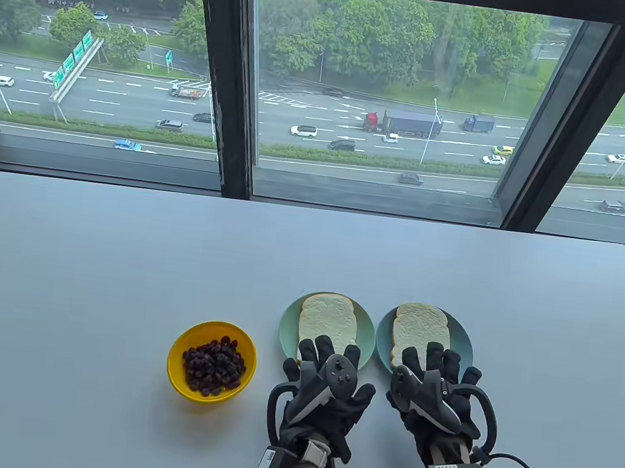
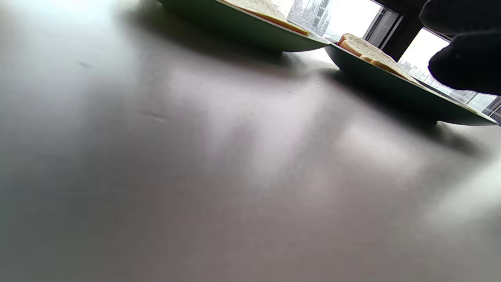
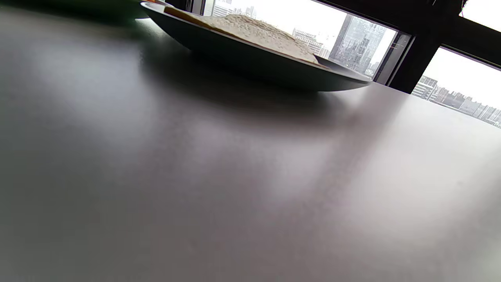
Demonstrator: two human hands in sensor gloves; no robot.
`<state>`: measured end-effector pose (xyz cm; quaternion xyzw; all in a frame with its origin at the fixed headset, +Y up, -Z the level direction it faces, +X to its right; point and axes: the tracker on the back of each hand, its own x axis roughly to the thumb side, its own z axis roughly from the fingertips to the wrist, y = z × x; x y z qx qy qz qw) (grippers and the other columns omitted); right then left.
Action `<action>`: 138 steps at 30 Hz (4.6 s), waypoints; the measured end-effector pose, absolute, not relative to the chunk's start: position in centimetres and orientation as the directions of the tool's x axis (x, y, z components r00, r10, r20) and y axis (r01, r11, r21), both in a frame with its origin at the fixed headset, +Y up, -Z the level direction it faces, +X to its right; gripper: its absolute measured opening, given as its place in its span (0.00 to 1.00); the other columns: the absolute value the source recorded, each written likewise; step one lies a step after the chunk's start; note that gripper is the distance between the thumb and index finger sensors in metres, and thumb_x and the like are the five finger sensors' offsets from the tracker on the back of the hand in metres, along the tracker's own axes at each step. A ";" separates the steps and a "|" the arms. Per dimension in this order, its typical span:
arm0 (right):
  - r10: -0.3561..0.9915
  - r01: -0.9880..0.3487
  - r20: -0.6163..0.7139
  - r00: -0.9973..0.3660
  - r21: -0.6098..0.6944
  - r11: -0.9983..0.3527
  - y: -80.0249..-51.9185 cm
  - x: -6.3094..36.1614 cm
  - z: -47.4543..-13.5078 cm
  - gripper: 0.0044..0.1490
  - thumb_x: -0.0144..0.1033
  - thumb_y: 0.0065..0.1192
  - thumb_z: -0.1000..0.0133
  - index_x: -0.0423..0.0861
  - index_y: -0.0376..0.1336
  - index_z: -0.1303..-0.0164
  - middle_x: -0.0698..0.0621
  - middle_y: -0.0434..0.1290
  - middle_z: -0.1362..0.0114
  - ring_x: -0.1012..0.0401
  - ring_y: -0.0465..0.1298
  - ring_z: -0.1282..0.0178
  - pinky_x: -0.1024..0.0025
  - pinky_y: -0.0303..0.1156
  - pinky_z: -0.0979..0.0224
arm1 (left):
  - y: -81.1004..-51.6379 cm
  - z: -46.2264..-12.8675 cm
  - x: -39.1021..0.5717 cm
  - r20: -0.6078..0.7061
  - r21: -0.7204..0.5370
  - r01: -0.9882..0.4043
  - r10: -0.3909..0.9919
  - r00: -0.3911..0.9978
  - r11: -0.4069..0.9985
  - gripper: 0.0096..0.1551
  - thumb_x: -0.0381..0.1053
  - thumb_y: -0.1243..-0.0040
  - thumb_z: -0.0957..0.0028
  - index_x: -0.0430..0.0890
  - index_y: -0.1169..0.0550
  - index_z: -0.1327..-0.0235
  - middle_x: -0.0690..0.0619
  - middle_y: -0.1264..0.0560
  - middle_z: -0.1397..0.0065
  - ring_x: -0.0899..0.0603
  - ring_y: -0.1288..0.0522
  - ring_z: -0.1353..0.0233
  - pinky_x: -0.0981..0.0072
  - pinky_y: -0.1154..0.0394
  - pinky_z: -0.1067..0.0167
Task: Sprinkle cranberries onto toast
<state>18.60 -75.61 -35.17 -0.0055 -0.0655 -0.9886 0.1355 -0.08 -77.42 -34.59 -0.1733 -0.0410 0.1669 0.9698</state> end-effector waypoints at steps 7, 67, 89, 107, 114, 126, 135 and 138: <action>-0.287 0.289 0.035 -0.957 0.138 -0.947 -75.5 18.5 -35.1 0.52 0.71 0.29 0.54 0.57 0.23 0.28 0.39 0.30 0.22 0.39 0.39 0.20 0.30 0.46 0.27 | -77.4 -34.6 -0.3 0.009 -0.347 -0.314 0.338 0.941 0.884 0.46 0.78 0.64 0.51 0.70 0.64 0.24 0.51 0.79 0.19 0.39 0.83 0.23 0.33 0.75 0.31; -0.420 0.427 0.080 -0.904 0.125 -0.895 -75.9 17.3 -34.9 0.50 0.67 0.36 0.53 0.58 0.27 0.28 0.41 0.33 0.22 0.43 0.43 0.19 0.34 0.49 0.25 | -75.7 -33.4 -25.6 -0.720 0.049 -0.856 0.612 0.327 0.515 0.43 0.59 0.51 0.41 0.77 0.61 0.25 0.61 0.69 0.12 0.49 0.67 0.12 0.53 0.58 0.12; -0.425 0.433 0.087 -0.901 0.124 -0.893 -76.0 17.3 -35.0 0.50 0.66 0.36 0.53 0.58 0.28 0.27 0.42 0.33 0.21 0.44 0.43 0.19 0.34 0.49 0.25 | -77.4 -33.2 -24.8 -0.790 0.073 -0.812 0.531 0.308 0.580 0.34 0.49 0.46 0.43 0.66 0.42 0.24 0.56 0.34 0.29 0.49 0.29 0.38 0.66 0.19 0.46; -0.421 0.428 0.084 -0.903 0.113 -0.897 -76.3 17.5 -35.1 0.50 0.66 0.36 0.53 0.58 0.28 0.27 0.42 0.33 0.21 0.44 0.43 0.19 0.35 0.49 0.25 | -77.3 -33.3 -22.4 -0.539 0.130 -0.985 0.842 0.024 0.112 0.29 0.41 0.38 0.54 0.52 0.33 0.38 0.43 0.29 0.44 0.36 0.26 0.54 0.53 0.13 0.69; -0.411 0.418 0.080 -0.908 0.113 -0.901 -76.4 17.7 -35.1 0.50 0.66 0.36 0.53 0.57 0.28 0.27 0.42 0.33 0.21 0.44 0.44 0.19 0.35 0.50 0.25 | -77.1 -34.0 -18.8 -0.521 -0.106 -0.989 0.841 0.145 0.105 0.29 0.41 0.38 0.54 0.52 0.32 0.38 0.42 0.28 0.45 0.35 0.26 0.54 0.52 0.13 0.70; -0.331 0.337 0.065 -0.941 0.115 -0.935 -75.5 17.7 -35.5 0.50 0.67 0.36 0.53 0.58 0.27 0.27 0.42 0.34 0.21 0.44 0.45 0.19 0.35 0.51 0.25 | -77.0 -34.4 -14.9 -0.470 -0.377 -0.911 0.814 0.342 0.165 0.29 0.41 0.38 0.53 0.51 0.32 0.37 0.41 0.29 0.44 0.34 0.26 0.55 0.52 0.13 0.70; -0.072 0.078 0.145 -0.987 0.033 -0.996 -71.9 15.0 -35.5 0.51 0.68 0.38 0.53 0.57 0.30 0.26 0.43 0.38 0.20 0.47 0.52 0.19 0.46 0.61 0.24 | -77.1 -34.4 -14.7 -0.474 -0.384 -0.907 0.807 0.352 0.170 0.29 0.41 0.38 0.53 0.51 0.33 0.37 0.41 0.29 0.44 0.35 0.26 0.54 0.52 0.13 0.70; -0.033 0.023 0.261 -0.965 -0.039 -0.999 -70.4 12.2 -34.8 0.50 0.67 0.43 0.53 0.57 0.37 0.25 0.46 0.47 0.21 0.52 0.61 0.22 0.55 0.67 0.25 | -77.2 -34.3 -14.5 -0.482 -0.379 -0.912 0.807 0.341 0.158 0.29 0.41 0.38 0.52 0.51 0.33 0.37 0.41 0.29 0.44 0.35 0.26 0.54 0.52 0.13 0.70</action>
